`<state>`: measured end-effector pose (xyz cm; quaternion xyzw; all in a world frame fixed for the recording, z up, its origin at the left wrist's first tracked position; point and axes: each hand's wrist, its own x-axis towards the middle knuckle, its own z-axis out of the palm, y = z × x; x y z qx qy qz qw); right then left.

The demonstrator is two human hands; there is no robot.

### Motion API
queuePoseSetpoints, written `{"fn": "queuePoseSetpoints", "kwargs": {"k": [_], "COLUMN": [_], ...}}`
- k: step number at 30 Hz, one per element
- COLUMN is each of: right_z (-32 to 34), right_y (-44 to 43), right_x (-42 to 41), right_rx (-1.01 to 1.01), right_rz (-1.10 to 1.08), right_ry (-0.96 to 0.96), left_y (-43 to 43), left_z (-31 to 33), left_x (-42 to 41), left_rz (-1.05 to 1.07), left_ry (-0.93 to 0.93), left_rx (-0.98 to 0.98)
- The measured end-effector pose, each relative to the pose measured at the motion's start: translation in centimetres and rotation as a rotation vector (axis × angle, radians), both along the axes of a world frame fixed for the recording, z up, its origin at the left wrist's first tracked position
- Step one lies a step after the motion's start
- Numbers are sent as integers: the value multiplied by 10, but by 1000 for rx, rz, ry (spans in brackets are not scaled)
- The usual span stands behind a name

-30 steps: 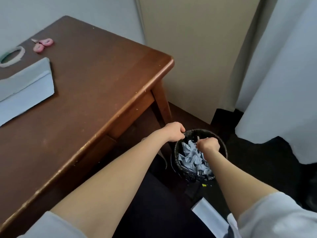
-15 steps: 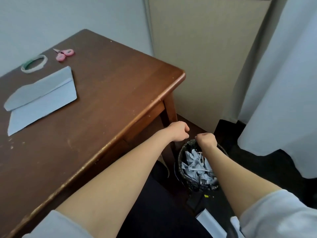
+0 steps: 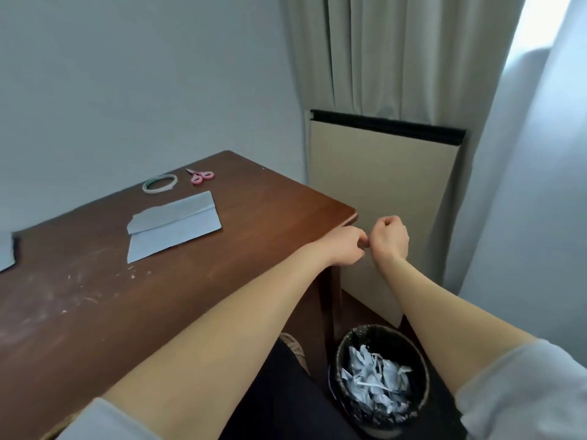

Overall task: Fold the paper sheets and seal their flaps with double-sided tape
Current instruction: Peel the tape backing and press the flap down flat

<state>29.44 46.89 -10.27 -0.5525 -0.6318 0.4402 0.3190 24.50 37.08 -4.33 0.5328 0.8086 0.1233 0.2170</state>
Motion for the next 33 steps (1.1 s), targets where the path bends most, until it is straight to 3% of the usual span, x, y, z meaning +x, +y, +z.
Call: {"fn": "queuePoseSetpoints", "kwargs": {"k": [5, 11, 17, 26, 33], "right_z": [64, 104, 119, 106, 106], "right_y": [-12, -53, -93, -126, -135], "right_x": [-22, -77, -140, -223, -267], "right_rx": [183, 294, 289, 228, 505], "right_rz": [75, 246, 421, 765, 1008], "right_ry": [41, 76, 74, -167, -424], "left_y": [-27, -80, -145, -241, -243], "left_z": [52, 77, 87, 64, 52], "left_x": [-19, -83, -148, -244, -285], "left_rz": [124, 334, 552, 951, 867], "left_ry": [-42, 156, 202, 175, 53], "left_rx": [258, 389, 382, 312, 233]}}
